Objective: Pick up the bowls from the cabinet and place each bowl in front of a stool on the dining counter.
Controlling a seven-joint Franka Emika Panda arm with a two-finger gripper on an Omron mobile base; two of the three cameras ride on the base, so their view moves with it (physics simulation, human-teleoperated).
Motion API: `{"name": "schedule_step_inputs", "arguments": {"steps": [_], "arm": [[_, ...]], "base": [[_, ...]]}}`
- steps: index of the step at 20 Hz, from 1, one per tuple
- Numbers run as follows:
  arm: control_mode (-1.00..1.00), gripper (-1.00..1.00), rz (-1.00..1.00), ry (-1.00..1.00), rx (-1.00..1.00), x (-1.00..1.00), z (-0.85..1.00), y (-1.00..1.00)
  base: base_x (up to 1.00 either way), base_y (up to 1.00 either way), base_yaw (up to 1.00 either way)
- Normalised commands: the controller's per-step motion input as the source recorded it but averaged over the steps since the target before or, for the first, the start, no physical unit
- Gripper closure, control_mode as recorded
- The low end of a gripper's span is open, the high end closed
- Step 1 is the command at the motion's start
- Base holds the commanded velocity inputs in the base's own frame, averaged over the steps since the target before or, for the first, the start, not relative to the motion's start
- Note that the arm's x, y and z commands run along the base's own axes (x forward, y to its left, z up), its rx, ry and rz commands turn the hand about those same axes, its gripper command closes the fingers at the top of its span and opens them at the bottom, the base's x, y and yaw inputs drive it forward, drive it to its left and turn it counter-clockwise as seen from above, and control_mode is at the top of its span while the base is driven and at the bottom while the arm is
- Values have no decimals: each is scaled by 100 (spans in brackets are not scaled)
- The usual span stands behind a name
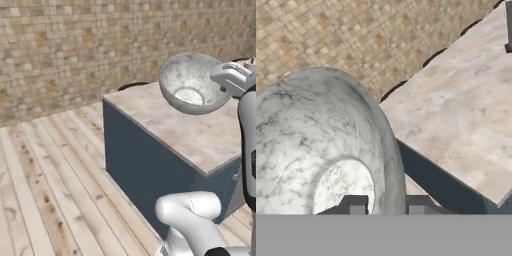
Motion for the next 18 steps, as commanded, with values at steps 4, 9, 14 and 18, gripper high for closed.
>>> {"name": "schedule_step_inputs", "arguments": {"steps": [4,9,14,18], "arm": [[100,100,0,0,0,0,0,0],[100,100,0,0,0,0,0,0],[100,100,0,0,0,0,0,0],[100,100,0,0,0,0,0,0]], "base": [[100,55,-29],[99,91,-42],[89,100,-36],[93,100,-38]]}}
